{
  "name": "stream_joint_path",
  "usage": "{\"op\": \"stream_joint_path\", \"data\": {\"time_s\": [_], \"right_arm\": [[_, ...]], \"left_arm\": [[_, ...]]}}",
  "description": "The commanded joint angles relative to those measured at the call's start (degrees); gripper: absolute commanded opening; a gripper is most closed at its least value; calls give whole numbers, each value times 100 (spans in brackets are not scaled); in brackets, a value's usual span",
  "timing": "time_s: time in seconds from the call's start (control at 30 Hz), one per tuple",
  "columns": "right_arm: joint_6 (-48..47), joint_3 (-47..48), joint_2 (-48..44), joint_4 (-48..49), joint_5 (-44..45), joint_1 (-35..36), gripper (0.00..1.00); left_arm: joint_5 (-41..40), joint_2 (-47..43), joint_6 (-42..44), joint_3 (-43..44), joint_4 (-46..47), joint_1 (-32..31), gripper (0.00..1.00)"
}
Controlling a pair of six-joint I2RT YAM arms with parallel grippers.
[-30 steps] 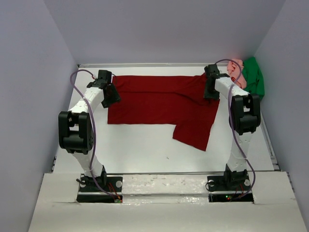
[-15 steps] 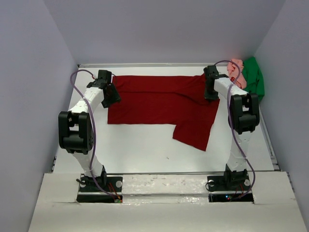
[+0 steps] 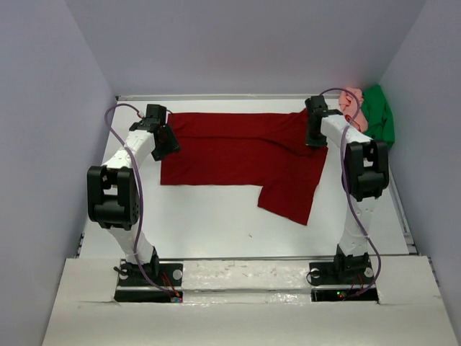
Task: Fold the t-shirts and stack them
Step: Fold the tshirt
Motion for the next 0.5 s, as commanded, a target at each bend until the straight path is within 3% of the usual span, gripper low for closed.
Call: {"op": "stream_joint_path", "data": {"time_s": [0.0, 0.27, 0.47], "right_arm": [[-271, 190, -941, 239, -266, -63, 0], [-808, 734, -1330, 108, -900, -63, 0], [-852, 1156, -917, -86, -1199, -63, 0]], "left_arm": [[96, -164, 101, 68, 56, 27, 60], [272, -286, 250, -29, 241, -228, 60], [2719, -191, 883, 137, 1136, -1052, 60]]}}
